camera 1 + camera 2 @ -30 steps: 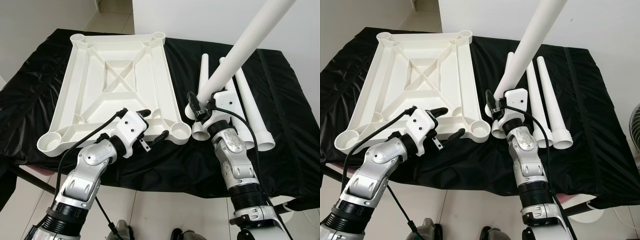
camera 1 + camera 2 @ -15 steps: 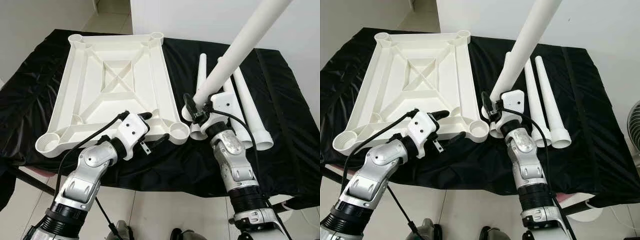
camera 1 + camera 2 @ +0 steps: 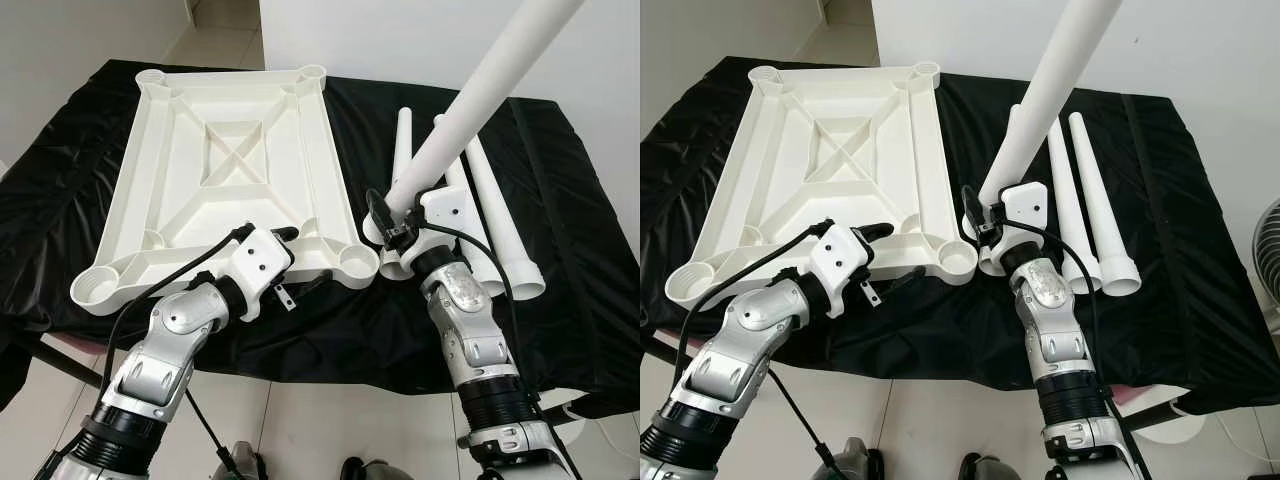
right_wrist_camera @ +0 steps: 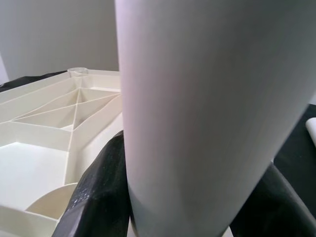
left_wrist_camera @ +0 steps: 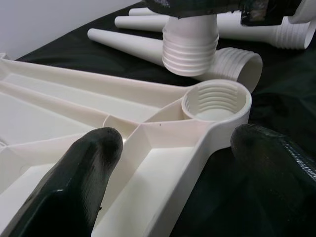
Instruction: Building children table
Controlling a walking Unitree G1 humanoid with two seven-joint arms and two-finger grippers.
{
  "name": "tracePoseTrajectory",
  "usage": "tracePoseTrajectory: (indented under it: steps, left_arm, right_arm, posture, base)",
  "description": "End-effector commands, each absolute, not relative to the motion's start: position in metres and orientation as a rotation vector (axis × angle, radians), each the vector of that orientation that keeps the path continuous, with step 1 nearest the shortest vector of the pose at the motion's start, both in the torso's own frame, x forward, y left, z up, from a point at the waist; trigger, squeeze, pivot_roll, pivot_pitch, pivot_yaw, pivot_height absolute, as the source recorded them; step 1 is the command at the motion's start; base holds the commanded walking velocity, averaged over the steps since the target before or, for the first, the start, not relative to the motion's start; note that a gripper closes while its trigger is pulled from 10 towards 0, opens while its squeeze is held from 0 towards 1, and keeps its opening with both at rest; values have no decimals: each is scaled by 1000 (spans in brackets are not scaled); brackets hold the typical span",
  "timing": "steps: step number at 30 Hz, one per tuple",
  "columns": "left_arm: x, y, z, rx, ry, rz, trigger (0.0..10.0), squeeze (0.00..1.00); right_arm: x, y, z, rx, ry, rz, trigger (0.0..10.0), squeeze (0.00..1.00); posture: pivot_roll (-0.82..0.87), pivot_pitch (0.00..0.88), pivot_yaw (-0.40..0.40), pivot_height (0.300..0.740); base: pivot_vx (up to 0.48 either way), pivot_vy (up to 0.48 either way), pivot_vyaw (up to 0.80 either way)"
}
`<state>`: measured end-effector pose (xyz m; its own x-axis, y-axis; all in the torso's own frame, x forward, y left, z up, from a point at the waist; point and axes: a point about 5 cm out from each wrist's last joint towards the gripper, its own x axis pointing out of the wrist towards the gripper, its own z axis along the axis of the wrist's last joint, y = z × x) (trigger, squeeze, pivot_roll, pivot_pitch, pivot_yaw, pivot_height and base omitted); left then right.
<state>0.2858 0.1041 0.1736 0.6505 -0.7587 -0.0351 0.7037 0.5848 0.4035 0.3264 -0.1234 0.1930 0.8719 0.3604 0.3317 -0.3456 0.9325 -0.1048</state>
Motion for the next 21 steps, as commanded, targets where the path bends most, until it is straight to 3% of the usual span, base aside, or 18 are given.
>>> tracePoseTrajectory:
  steps: [1,15,21]
  left_arm:
    - [285,106,167,416,-112,-891,10000,0]
    - [293,113,177,436,-134,-880,10000,0]
    - [290,107,161,473,-90,-898,10000,0]
  right_arm:
    - [326,-118,195,-41,-368,395,10000,0]
    - [327,-131,204,18,-419,307,10000,0]
    - [328,-123,199,-55,-379,374,10000,0]
  posture:
    - [202,105,-14,740]
    - [201,108,4,740]
    - [197,109,2,740]
  base:
    - [0,0,0]
    - [0,0,0]
    - [0,0,0]
